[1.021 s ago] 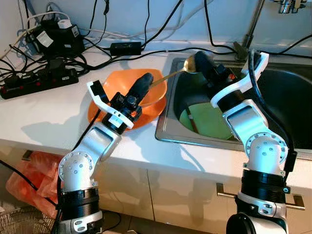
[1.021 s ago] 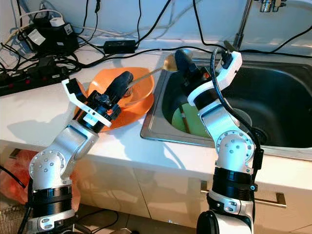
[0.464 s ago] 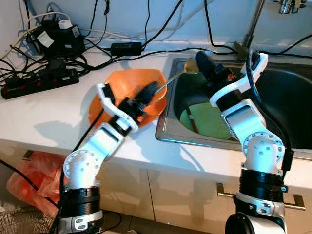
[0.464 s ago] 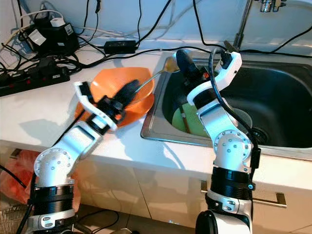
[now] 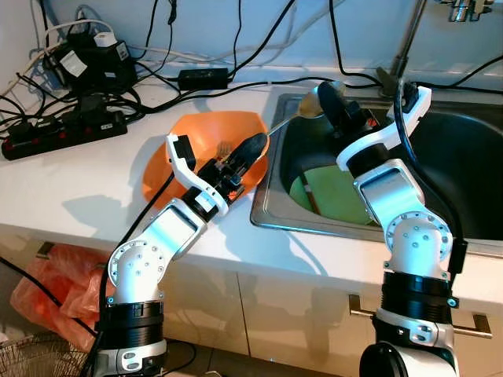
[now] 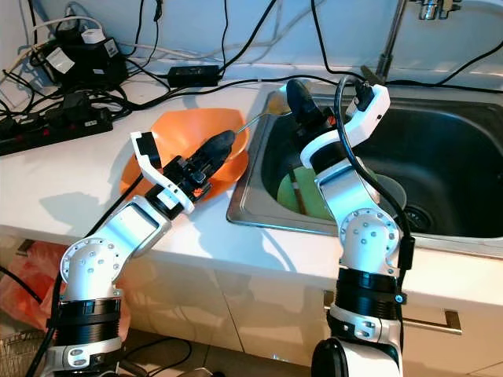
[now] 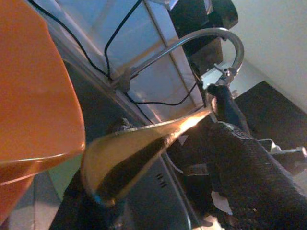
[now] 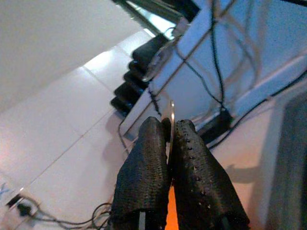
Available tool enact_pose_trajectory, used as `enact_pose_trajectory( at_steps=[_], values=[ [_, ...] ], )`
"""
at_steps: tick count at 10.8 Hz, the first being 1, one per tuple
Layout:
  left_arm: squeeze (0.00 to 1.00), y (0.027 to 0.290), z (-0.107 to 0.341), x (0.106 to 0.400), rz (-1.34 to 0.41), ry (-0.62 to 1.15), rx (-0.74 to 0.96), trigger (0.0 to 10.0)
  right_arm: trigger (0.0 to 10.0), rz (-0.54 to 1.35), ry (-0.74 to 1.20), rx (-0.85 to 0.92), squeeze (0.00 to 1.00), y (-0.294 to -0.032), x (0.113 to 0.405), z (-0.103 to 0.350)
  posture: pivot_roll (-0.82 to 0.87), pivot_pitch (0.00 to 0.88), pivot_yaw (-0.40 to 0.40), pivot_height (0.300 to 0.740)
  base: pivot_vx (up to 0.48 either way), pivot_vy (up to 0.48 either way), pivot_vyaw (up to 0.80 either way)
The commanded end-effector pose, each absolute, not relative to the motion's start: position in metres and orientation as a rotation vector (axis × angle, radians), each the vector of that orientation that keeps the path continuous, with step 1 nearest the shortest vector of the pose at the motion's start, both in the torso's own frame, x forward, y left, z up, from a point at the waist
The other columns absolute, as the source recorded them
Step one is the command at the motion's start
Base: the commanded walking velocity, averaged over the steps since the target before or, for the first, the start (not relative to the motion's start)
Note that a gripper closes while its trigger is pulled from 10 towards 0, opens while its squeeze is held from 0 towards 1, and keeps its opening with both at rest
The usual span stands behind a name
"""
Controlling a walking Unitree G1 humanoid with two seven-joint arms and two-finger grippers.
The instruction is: Kitchen organization
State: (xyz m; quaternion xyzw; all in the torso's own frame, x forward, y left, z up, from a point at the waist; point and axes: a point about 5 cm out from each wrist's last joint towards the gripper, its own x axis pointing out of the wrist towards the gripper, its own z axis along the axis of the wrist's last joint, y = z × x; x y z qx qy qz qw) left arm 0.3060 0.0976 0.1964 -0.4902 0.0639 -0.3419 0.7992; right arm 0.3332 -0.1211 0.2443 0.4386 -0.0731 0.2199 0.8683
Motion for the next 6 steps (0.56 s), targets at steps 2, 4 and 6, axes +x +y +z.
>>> enact_pose_trajectory(
  at_steps=[2,4,6],
  values=[
    [1.00,0.097,0.202,0.306,-0.756,0.129,-1.001,10.0,0.0,0.399,-0.180,0.920,0.00,-0.125,0.339,0.249,0.05,0.018,0.107,0.740,0.000,0.000,0.00],
    [1.00,0.097,0.201,0.306,-0.754,0.133,-0.988,10.0,0.0,0.279,-0.217,0.911,0.00,-0.140,0.347,0.249,0.05,0.018,0.107,0.740,0.000,0.000,0.00],
    [1.00,0.097,0.200,0.306,-0.749,0.140,-0.964,10.0,0.0,0.181,-0.244,0.889,0.00,-0.155,0.354,0.248,0.05,0.013,0.108,0.740,0.000,0.000,0.00]
  ],
)
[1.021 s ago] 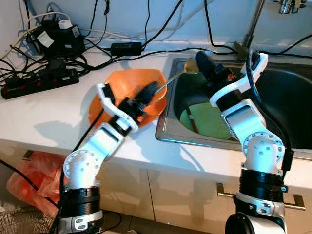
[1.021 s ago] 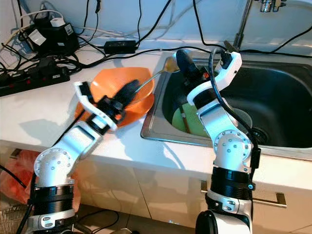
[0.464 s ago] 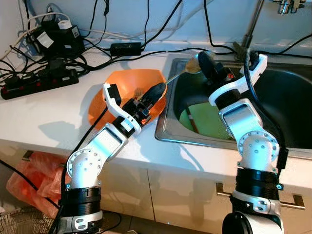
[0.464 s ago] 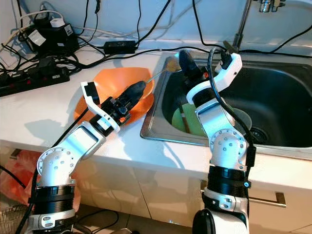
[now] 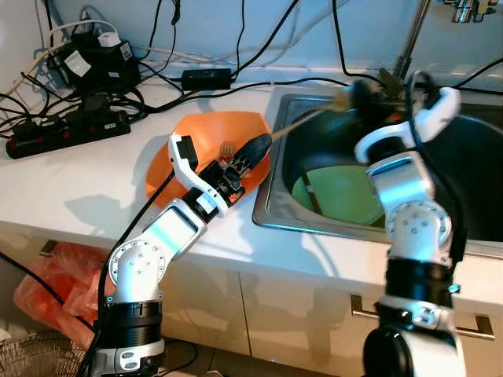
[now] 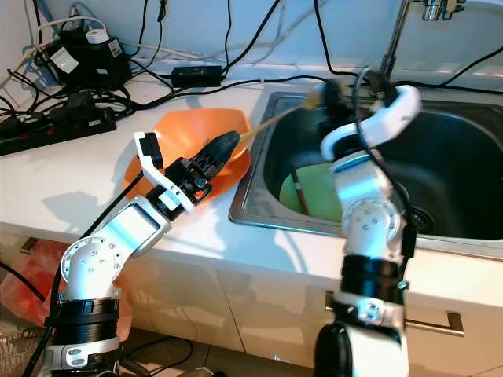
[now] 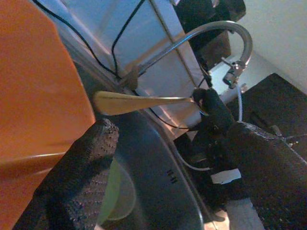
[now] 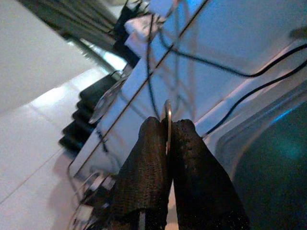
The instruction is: Kitchen organization
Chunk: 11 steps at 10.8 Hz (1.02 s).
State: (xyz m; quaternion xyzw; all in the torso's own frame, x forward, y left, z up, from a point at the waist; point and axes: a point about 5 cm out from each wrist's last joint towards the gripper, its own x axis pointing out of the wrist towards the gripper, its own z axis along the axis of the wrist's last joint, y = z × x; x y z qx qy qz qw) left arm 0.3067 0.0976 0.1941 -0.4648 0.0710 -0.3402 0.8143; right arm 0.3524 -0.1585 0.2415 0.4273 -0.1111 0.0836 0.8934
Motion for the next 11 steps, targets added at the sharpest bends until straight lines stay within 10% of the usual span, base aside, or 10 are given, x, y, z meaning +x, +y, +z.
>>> enact_pose_trajectory(
  at_steps=[1,9,10,11],
  values=[
    [1.00,0.096,0.198,0.306,-0.741,0.150,-0.926,10.0,0.0,0.132,-0.258,0.875,0.00,-0.164,0.356,0.248,0.05,0.014,0.109,0.740,0.000,0.000,0.00],
    [1.00,0.096,0.197,0.305,-0.697,0.110,-0.554,10.0,0.0,-0.214,-0.069,0.432,0.00,-0.223,0.367,0.177,0.06,0.024,0.104,0.740,0.000,0.000,0.00],
    [0.79,0.098,0.196,0.306,-0.677,0.108,-0.547,10.0,0.0,-0.218,-0.047,0.422,0.00,-0.223,0.367,0.170,0.07,0.024,0.107,0.740,0.000,0.000,0.00],
    [0.00,0.102,0.194,0.308,-0.643,0.106,-0.510,10.0,0.0,-0.210,-0.016,0.407,0.00,-0.222,0.368,0.160,0.07,0.026,0.108,0.740,0.000,0.000,0.00]
  ],
)
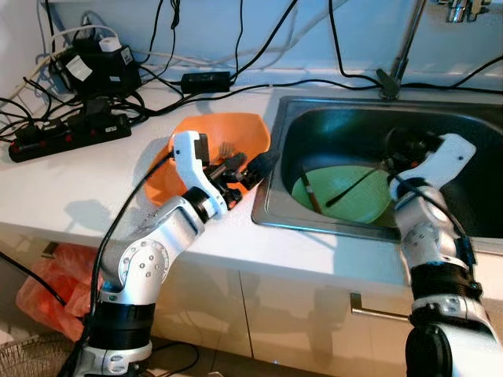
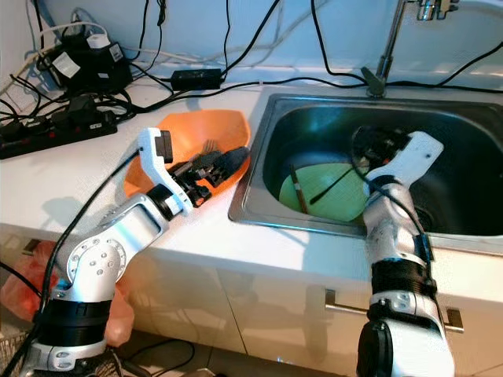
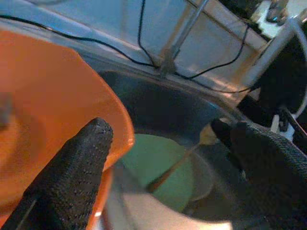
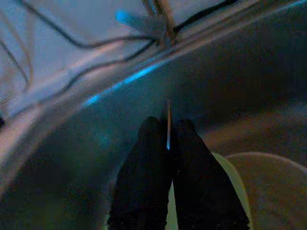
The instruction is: Kitchen organization
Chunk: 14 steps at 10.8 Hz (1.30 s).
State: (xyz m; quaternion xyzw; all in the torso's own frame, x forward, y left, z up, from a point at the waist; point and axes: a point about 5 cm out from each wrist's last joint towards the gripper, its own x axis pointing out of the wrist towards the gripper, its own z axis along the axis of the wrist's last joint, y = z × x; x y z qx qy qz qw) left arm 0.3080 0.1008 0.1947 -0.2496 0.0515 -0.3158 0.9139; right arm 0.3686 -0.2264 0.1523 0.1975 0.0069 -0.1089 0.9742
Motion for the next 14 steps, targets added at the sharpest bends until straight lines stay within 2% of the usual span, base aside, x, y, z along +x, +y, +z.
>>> enact_pose_trajectory(
  at_steps=[1,3,4,5,6,9,10,11,14],
  values=[
    [0.00,0.104,0.196,0.308,-0.639,0.089,-0.476,10.0,0.0,-0.200,0.016,0.364,0.00,-0.225,0.374,0.155,0.08,0.025,0.106,0.740,0.000,0.000,0.00],
    [0.00,0.106,0.199,0.307,-0.636,0.069,-0.420,10.0,0.0,-0.201,0.048,0.327,0.00,-0.225,0.381,0.156,0.09,0.028,0.103,0.740,0.000,0.000,0.00],
    [0.00,0.107,0.201,0.307,-0.630,0.057,-0.398,10.0,1.6,-0.201,0.058,0.315,0.00,-0.223,0.383,0.155,0.09,0.030,0.103,0.740,0.000,0.000,0.00],
    [0.00,0.112,0.205,0.309,-0.600,0.027,-0.353,10.0,10.0,-0.199,0.072,0.279,0.86,-0.219,0.385,0.154,0.10,0.032,0.106,0.740,0.000,0.000,0.00],
    [0.00,0.114,0.207,0.310,-0.596,0.027,-0.287,10.0,10.0,-0.186,0.078,0.263,1.00,-0.215,0.387,0.152,0.10,0.033,0.107,0.740,0.000,0.000,0.00],
    [0.00,0.119,0.211,0.311,-0.576,0.000,-0.244,10.0,10.0,-0.163,0.086,0.266,1.00,-0.210,0.388,0.149,0.10,0.034,0.117,0.740,0.000,0.000,0.00],
    [0.00,0.121,0.213,0.315,-0.541,-0.007,-0.180,10.0,10.0,-0.162,0.082,0.257,1.00,-0.210,0.388,0.150,0.10,0.031,0.118,0.740,0.000,0.000,0.00],
    [0.00,0.129,0.219,0.324,-0.494,-0.019,-0.163,10.0,10.0,-0.150,0.071,0.258,1.00,-0.209,0.389,0.152,0.09,0.027,0.119,0.740,0.000,0.000,0.00],
    [0.00,0.157,0.225,0.339,-0.423,0.053,0.028,10.0,10.0,-0.082,0.034,0.264,1.00,-0.194,0.394,0.165,0.10,0.024,0.121,0.740,0.000,0.000,0.00]
  ],
)
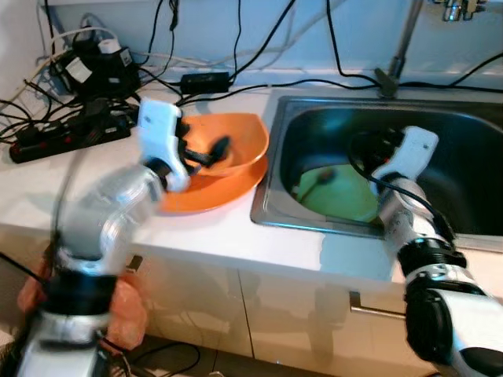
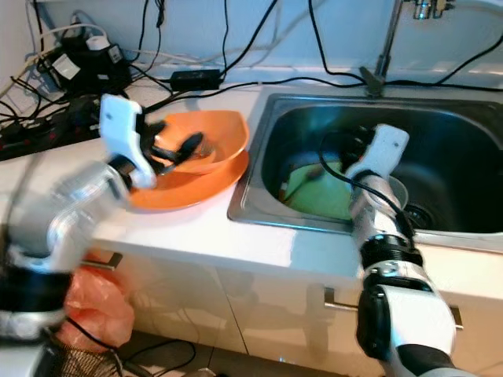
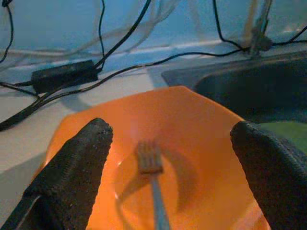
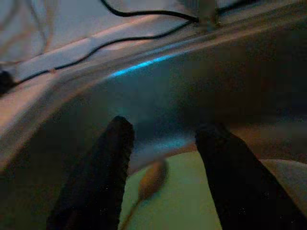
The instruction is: Kitchen organization
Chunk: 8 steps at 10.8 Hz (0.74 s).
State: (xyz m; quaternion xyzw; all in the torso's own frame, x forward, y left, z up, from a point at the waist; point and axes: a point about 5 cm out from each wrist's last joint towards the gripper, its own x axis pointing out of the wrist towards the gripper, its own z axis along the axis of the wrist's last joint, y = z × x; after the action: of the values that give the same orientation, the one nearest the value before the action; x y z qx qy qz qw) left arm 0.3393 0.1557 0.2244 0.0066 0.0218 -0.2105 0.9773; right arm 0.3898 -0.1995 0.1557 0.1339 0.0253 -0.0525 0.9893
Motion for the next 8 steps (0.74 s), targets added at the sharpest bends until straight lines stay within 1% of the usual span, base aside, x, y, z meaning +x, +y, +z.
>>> enact_pose_trajectory(
  at_steps=[1,2,4,5,6,8],
  values=[
    [0.00,0.167,0.220,0.345,-0.388,0.102,0.031,10.0,10.0,-0.037,-0.001,0.253,1.00,-0.187,0.393,0.170,0.10,0.024,0.121,0.740,0.000,0.000,0.00],
    [0.00,0.174,0.214,0.349,-0.372,0.148,0.051,10.0,10.0,0.014,-0.037,0.269,1.00,-0.181,0.391,0.176,0.10,0.023,0.123,0.740,0.000,0.000,0.00],
    [0.00,0.177,0.208,0.353,-0.450,0.247,0.102,10.0,10.0,0.043,-0.074,0.320,1.00,-0.176,0.387,0.187,0.09,0.025,0.129,0.740,0.000,0.000,0.00],
    [0.00,0.180,0.205,0.356,-0.477,0.294,0.101,10.0,10.0,0.061,-0.079,0.332,0.99,-0.172,0.385,0.191,0.09,0.028,0.135,0.740,0.000,0.000,0.00],
    [0.00,0.180,0.205,0.356,-0.513,0.333,0.154,10.0,10.0,0.074,-0.087,0.328,0.95,-0.170,0.383,0.194,0.08,0.029,0.139,0.740,0.000,0.000,0.00],
    [0.00,0.183,0.209,0.359,-0.550,0.372,0.191,10.0,10.0,0.080,-0.076,0.343,0.94,-0.167,0.379,0.194,0.09,0.033,0.142,0.740,0.000,0.000,0.00]
  ],
)
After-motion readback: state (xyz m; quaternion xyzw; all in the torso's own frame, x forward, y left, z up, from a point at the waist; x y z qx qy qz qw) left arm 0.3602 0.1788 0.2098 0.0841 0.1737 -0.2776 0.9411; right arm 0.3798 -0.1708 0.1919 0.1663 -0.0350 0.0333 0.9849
